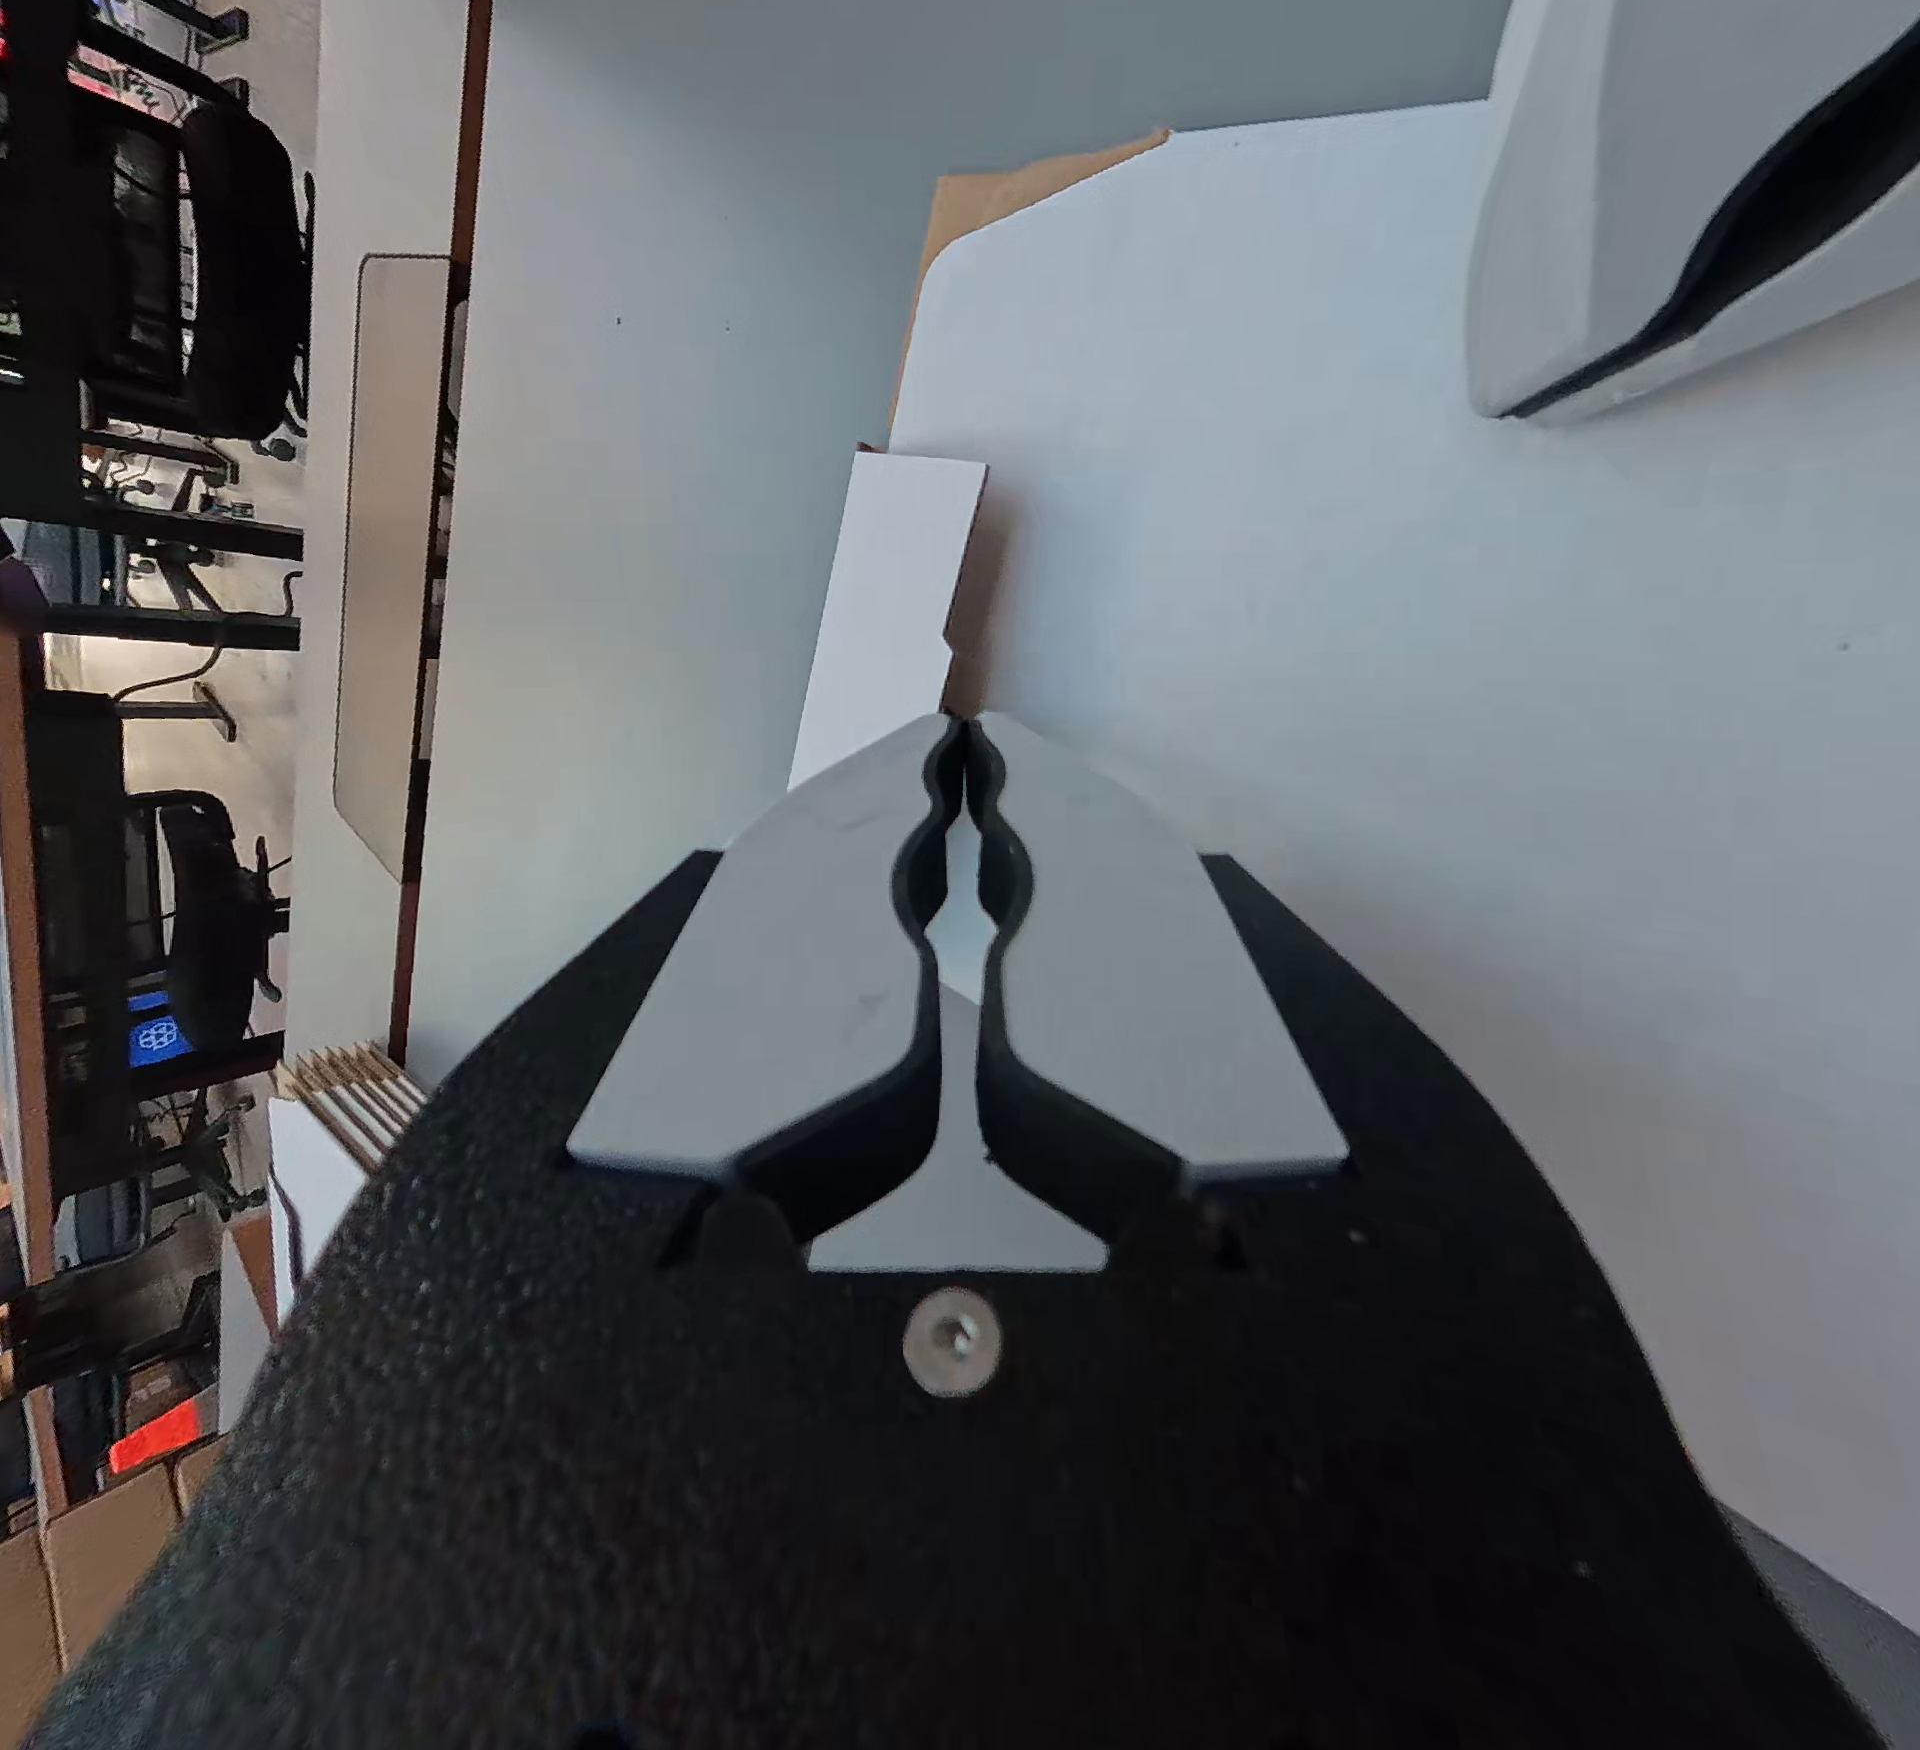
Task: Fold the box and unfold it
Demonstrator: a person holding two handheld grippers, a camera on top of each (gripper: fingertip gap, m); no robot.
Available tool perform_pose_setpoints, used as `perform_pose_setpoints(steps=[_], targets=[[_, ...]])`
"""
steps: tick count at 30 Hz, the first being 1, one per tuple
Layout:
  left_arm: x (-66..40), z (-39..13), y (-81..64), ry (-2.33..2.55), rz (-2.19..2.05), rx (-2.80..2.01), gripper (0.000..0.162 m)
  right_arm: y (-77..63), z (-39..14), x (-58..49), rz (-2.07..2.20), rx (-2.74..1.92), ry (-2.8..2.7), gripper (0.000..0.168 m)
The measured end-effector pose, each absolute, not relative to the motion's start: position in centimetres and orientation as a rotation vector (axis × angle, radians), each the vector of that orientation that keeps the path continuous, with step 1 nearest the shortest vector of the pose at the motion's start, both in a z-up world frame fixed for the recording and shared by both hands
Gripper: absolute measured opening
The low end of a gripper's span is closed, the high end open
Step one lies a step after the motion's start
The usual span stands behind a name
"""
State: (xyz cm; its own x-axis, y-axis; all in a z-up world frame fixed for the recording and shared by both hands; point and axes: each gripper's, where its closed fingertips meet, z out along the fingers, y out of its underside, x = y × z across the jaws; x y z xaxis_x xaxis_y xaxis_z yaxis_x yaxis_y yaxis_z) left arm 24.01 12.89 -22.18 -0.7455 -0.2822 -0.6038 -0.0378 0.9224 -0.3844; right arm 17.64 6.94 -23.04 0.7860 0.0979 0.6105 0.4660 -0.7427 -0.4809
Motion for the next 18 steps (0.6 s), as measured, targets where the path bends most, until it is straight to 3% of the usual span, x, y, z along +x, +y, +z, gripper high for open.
perform_pose_setpoints(steps=[1, 7, 18], targets=[[24.4, -21.9, 12.7, 2.37, -0.484, -0.229, 0.0, 7.0, -23.0, 17.6, -0.747, -2.333, -0.415, 0.0], [28.1, -19.4, 11.9, 2.297, -0.601, -0.306, 0.0, 7.0, -23.0, 17.6, -0.742, -2.331, -0.421, 0.0], [32.4, -23.6, 12.4, 2.565, -0.485, -0.507, 0.0, 7.0, -23.0, 17.6, -0.744, -2.326, -0.432, 0.0]])
